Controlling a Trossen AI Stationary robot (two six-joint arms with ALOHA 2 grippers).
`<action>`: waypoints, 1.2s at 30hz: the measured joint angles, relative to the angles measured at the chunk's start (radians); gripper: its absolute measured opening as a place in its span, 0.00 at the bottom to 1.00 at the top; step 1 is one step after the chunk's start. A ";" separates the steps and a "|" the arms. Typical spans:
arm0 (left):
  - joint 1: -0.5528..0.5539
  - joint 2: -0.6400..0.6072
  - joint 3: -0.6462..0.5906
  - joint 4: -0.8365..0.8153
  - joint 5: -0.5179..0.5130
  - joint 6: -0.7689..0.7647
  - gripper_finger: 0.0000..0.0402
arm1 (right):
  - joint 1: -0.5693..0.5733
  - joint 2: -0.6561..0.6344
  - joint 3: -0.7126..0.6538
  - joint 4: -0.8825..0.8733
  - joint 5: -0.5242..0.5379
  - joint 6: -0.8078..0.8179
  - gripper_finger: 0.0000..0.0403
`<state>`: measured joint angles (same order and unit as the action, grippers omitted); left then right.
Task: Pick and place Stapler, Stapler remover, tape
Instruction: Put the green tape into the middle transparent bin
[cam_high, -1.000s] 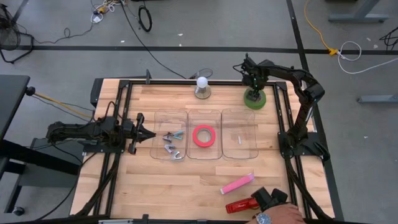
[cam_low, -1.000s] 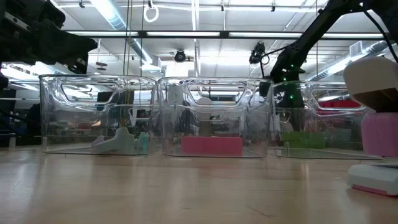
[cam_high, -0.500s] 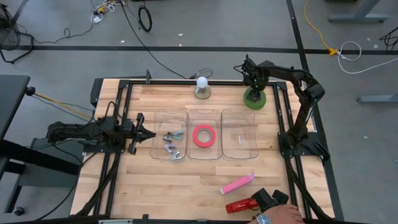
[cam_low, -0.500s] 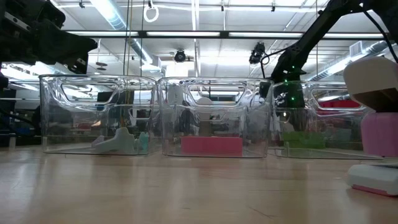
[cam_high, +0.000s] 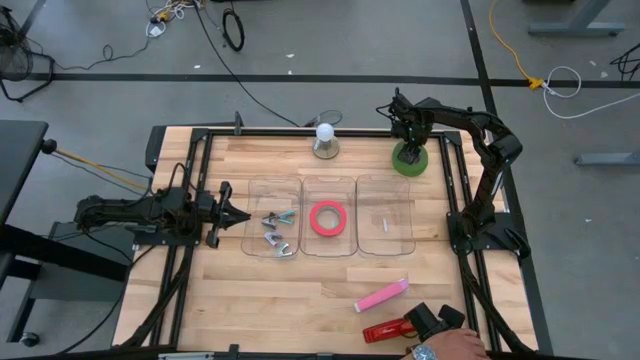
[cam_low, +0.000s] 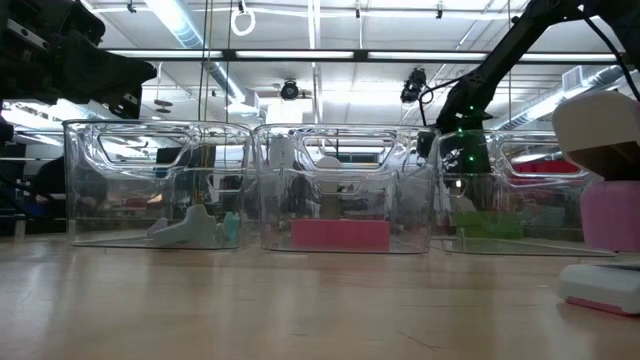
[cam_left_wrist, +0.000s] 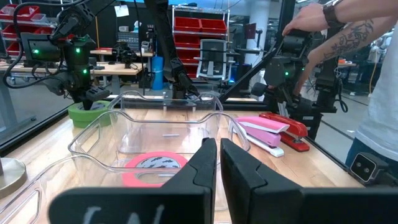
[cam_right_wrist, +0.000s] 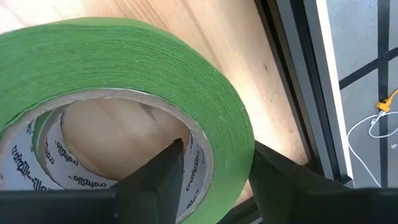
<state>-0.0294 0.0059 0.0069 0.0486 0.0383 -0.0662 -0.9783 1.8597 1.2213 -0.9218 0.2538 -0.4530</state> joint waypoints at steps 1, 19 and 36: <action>0.000 0.000 0.000 0.000 0.000 0.000 0.06 | 0.000 0.000 0.000 0.000 0.000 0.000 0.42; 0.000 0.000 0.000 0.000 0.000 0.000 0.06 | 0.000 -0.001 0.000 -0.006 0.001 0.000 0.27; 0.000 0.000 0.000 0.000 0.000 0.000 0.06 | 0.001 -0.002 0.039 -0.067 -0.006 0.002 0.25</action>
<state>-0.0294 0.0062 0.0069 0.0486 0.0383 -0.0666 -0.9775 1.8580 1.2599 -0.9887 0.2474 -0.4511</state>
